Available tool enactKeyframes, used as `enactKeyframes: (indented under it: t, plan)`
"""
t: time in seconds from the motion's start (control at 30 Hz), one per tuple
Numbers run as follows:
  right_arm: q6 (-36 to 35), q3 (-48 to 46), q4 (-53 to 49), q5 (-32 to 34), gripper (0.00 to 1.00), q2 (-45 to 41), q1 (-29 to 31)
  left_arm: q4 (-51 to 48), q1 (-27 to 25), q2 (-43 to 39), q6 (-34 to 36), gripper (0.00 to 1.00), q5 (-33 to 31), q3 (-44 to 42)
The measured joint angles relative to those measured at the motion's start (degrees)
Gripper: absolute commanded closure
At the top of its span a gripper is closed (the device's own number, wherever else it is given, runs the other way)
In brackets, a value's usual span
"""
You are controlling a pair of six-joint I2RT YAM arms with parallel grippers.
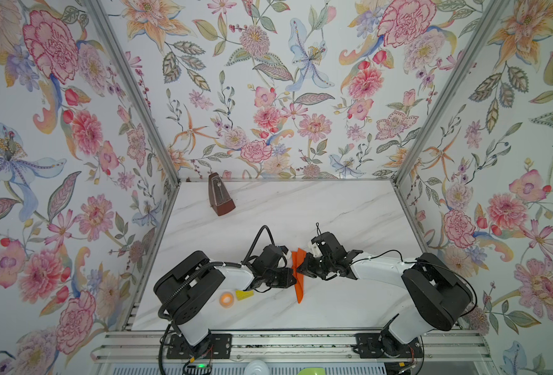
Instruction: Fold a paper plane with a square sheet of paper (fold left side to right side)
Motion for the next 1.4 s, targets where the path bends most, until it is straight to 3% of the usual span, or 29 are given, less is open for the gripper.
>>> enactKeyframes:
  t: [0.73,1.2,1.4]
  plan:
    - [0.02,1.95,2.67,-0.37,1.0,5.9,0.0,-0.37,0.0,-0.02,1.36,1.0,-0.09,0.02]
    - [1.27,1.9,5.07,-0.07,1.0,6.82,0.13,-11.87,1.53,-6.12,4.7,0.82,-4.57,0.31]
    - [2.64,1.9,6.45,0.92,1.0,7.3,1.22,-13.4,1.9,-9.92,4.85,0.68,-4.7,0.17]
